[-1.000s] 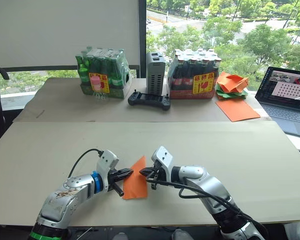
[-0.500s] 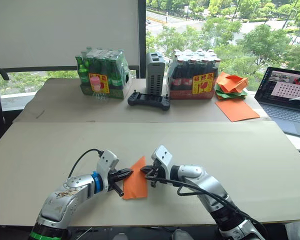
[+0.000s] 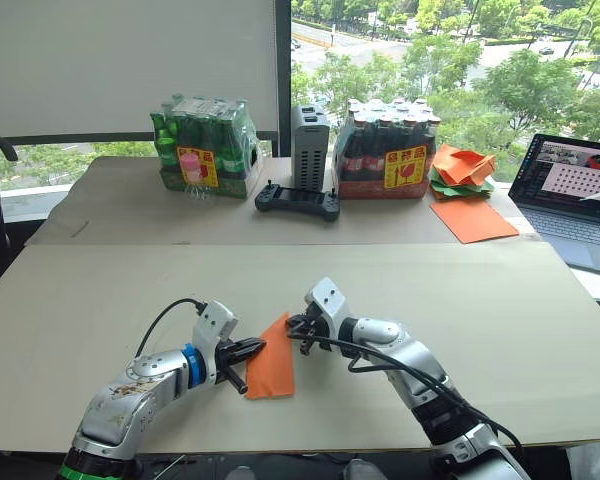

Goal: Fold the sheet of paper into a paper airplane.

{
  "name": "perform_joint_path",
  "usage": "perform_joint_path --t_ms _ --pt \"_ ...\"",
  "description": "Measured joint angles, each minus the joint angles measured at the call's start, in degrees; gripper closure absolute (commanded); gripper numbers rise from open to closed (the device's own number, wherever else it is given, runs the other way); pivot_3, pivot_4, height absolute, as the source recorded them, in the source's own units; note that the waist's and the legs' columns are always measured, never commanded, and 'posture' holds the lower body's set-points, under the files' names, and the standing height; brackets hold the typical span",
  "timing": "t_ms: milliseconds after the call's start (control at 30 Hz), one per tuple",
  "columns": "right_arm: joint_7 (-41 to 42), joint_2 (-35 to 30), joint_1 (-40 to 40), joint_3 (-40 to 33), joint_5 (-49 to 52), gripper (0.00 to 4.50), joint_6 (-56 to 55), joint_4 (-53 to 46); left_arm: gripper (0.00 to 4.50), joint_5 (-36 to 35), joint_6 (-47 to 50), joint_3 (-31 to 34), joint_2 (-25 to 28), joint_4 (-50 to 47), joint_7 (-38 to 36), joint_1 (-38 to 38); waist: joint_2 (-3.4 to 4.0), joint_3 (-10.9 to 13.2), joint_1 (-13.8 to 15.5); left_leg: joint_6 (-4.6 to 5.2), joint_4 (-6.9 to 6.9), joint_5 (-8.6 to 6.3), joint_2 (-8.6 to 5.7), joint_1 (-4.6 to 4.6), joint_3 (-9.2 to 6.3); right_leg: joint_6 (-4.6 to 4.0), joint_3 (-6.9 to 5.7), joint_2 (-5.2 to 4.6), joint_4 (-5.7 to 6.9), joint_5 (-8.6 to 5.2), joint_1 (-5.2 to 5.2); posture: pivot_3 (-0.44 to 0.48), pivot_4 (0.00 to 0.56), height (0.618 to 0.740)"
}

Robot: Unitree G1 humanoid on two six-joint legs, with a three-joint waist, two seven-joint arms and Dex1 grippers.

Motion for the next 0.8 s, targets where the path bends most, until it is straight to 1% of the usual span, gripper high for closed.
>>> perform_joint_path --t_ms 333,533,800 --pt "-0.26 1.09 -1.36 -0.21 -0.90 4.50 -1.34 2.55 4.48 0.00 0.07 0.29 0.00 -0.14 0.11 0.27 0.00 0.00 -0.05 0.00 0.00 0.00 0.01 0.02 0.00 0.00 0.00 0.01 0.02 0.00 0.00 0.000 0.150 0.740" --pt "-1.45 2.84 -1.42 -1.51 -1.42 4.50 -2.37 3.47 4.48 -0.01 0.25 0.32 -0.01 -0.30 0.11 0.25 0.01 0.01 -0.06 0.00 0.00 0.00 0.00 -0.01 0.00 0.00 0.00 0.01 0.02 0.00 -0.03 0.000 0.150 0.740" --pt "-1.59 4.34 -2.68 -2.55 -1.48 4.50 -3.28 2.19 4.48 -0.01 0.29 0.31 -0.02 -0.36 0.16 0.31 0.03 0.02 -0.07 0.00 -0.02 0.00 0.00 -0.06 0.00 -0.05 0.00 0.00 -0.01 0.03 -0.06 0.000 0.150 0.740"
